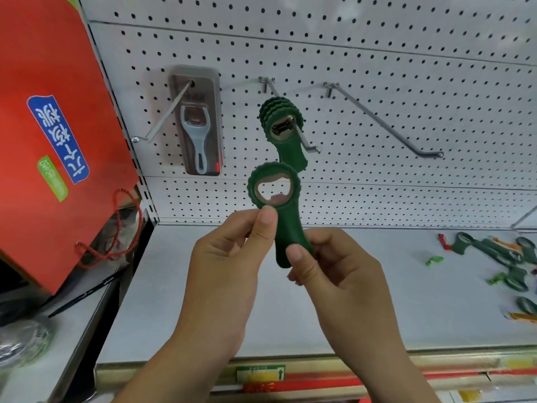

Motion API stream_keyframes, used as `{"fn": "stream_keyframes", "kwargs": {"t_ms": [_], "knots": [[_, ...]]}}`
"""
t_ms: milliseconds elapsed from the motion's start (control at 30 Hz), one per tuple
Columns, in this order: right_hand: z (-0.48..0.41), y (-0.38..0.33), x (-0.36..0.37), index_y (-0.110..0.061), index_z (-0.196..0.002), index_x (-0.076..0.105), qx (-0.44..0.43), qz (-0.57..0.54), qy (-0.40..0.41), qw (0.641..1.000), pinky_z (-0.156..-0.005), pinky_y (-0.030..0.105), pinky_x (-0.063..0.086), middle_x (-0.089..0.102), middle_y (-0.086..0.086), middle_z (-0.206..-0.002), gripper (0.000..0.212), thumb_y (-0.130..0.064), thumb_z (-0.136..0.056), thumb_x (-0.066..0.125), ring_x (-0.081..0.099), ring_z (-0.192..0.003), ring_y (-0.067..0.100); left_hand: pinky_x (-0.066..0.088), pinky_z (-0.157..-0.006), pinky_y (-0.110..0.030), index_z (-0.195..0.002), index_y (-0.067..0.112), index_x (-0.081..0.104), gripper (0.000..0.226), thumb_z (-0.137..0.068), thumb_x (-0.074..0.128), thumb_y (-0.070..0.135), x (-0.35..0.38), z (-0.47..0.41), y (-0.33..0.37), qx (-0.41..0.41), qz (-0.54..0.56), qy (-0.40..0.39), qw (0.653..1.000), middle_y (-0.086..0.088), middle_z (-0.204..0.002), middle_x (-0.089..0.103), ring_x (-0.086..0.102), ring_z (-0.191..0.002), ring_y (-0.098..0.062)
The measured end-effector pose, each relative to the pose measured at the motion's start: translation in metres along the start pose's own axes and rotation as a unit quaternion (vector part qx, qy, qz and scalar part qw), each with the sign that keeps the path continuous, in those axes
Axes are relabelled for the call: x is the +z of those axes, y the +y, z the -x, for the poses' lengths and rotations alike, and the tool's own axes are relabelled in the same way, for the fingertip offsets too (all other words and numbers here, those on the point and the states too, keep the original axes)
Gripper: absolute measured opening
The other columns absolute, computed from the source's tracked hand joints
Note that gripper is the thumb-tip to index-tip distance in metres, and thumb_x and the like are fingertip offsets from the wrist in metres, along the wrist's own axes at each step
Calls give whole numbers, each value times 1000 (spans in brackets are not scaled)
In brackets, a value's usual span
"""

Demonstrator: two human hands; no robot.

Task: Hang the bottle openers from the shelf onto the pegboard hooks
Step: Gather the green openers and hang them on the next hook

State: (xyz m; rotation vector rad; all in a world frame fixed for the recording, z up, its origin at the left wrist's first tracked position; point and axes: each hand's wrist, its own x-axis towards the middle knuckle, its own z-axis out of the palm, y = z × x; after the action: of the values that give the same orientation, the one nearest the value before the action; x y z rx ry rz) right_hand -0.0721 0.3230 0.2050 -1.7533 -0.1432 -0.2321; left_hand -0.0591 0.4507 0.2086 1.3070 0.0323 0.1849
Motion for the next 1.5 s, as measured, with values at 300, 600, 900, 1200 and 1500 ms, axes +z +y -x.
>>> {"fn": "stream_keyframes", "kwargs": {"t_ms": [300,600,900,1200,1500], "knots": [[-4,-15,-15,-32,-93,65,-109,29,135,984,-61,5,45,70,-6,-74,9,-37,-86,61,66,-63,4,40,-88,-3,-124,44,66,33,-95,51,50,-26,-15,-23,50,-214,-19,975,32,-118,66,55,-113,16],[-24,-6,-17,-27,-101,70,-64,50,104,991,-61,11,47,66,-10,-68,9,-26,-97,63,61,-60,5,33,-118,-40,-140,35,55,46,-97,53,50,-58,-37,-63,115,-463,-14,879,17,-144,52,39,-138,-6],[-67,4,-7,-13,-106,69,-23,56,128,990,-59,19,52,74,5,-79,16,-26,-96,67,61,-58,5,27,-118,-41,-157,27,28,62,-102,42,51,-90,-49,-140,-5,-621,-96,778,3,-161,36,30,-149,-21],[-87,16,5,-16,-106,66,27,25,117,992,-62,22,56,78,-3,-85,23,-36,-95,67,69,-63,5,36,-115,-42,-153,23,35,61,-100,43,51,-123,-28,-213,-56,-674,-147,722,1,-159,40,36,-146,-25],[-46,125,-11,-26,-106,67,113,146,59,981,-70,9,46,72,-14,-99,20,-43,-95,63,67,-92,2,18,-124,-42,-155,26,34,58,-102,38,50,-123,-15,-229,-46,-660,-125,740,-1,-165,29,22,-153,-22]]}}
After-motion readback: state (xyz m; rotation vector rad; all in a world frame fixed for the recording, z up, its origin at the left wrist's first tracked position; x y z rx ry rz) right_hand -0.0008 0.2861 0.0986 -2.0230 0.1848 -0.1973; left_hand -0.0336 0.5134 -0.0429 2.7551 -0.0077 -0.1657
